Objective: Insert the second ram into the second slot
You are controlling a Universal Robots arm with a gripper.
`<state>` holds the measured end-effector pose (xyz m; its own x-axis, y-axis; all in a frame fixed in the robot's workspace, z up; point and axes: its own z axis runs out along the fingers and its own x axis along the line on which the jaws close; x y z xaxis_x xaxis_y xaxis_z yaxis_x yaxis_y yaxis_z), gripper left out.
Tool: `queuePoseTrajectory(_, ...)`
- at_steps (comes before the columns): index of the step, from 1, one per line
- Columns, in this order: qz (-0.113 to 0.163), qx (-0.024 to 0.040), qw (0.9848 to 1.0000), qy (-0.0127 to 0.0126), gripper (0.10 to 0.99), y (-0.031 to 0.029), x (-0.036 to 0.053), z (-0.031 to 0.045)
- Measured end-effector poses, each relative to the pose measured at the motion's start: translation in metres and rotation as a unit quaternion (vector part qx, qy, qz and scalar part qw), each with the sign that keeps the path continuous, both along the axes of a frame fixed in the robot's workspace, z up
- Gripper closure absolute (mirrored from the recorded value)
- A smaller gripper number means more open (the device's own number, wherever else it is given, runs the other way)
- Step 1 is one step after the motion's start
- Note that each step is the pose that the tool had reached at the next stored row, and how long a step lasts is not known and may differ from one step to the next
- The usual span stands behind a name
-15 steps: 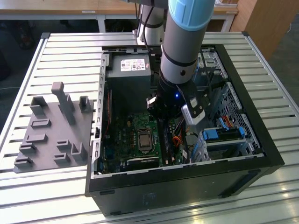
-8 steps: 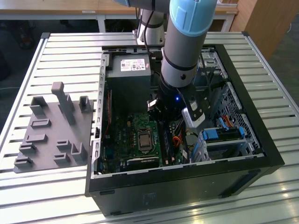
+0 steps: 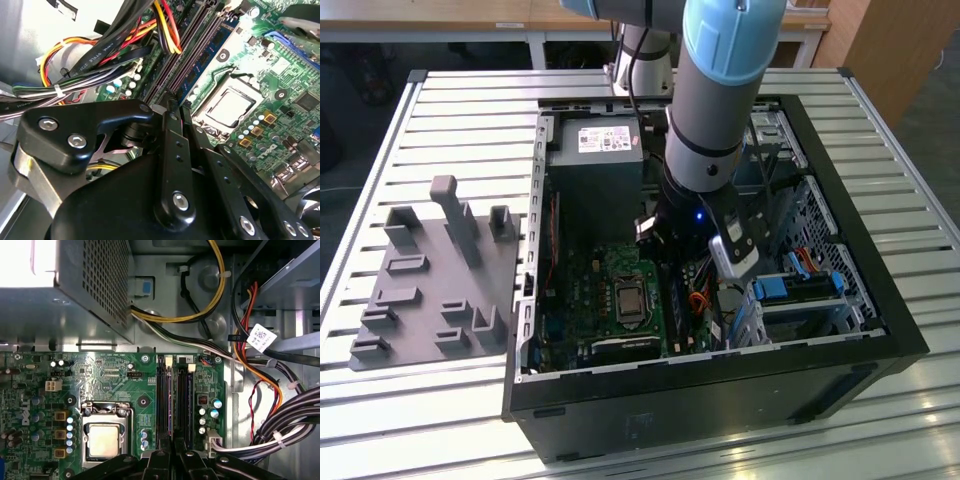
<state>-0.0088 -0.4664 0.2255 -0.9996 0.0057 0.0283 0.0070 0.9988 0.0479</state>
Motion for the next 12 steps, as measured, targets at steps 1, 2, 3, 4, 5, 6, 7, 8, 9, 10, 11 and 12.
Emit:
queuePoseTrajectory(1, 0.0, 0.0001, 1.0, 0.0, 0.949, -0.0004, 0.0, 0.0)
queuePoseTrajectory(2, 0.0, 0.0001, 1.0, 0.0, 0.949, -0.0007, 0.0, 0.0)
queuePoseTrajectory(3, 0.0, 0.0001, 1.0, 0.0, 0.949, -0.001, 0.0, 0.0)
queuePoseTrajectory(4, 0.0, 0.0002, 1.0, 0.0, 0.949, -0.0012, 0.0, 0.0)
queuePoseTrajectory(5, 0.0, 0.0002, 1.0, 0.0, 0.949, -0.0012, 0.0, 0.0)
queuePoseTrajectory(6, 0.0, 0.0002, 1.0, 0.0, 0.949, -0.0012, 0.0001, 0.0)
queuePoseTrajectory(7, 0.0, 0.0002, 1.0, 0.0, 0.949, -0.0013, 0.0, 0.0)
queuePoseTrajectory(8, 0.0, 0.0002, 1.0, 0.0, 0.949, -0.0013, 0.0, 0.0)
queuePoseTrajectory(9, 0.0, 0.0002, 1.0, 0.0, 0.949, -0.0013, 0.0, 0.0)
queuePoseTrajectory(10, 0.0, 0.0002, 1.0, 0.0, 0.949, -0.0013, 0.0, 0.0)
queuePoseTrajectory(11, 0.0, 0.0002, 1.0, 0.0, 0.949, -0.0013, 0.0, 0.0)
queuePoseTrajectory(12, 0.0, 0.0002, 1.0, 0.0, 0.949, -0.0013, 0.0, 0.0)
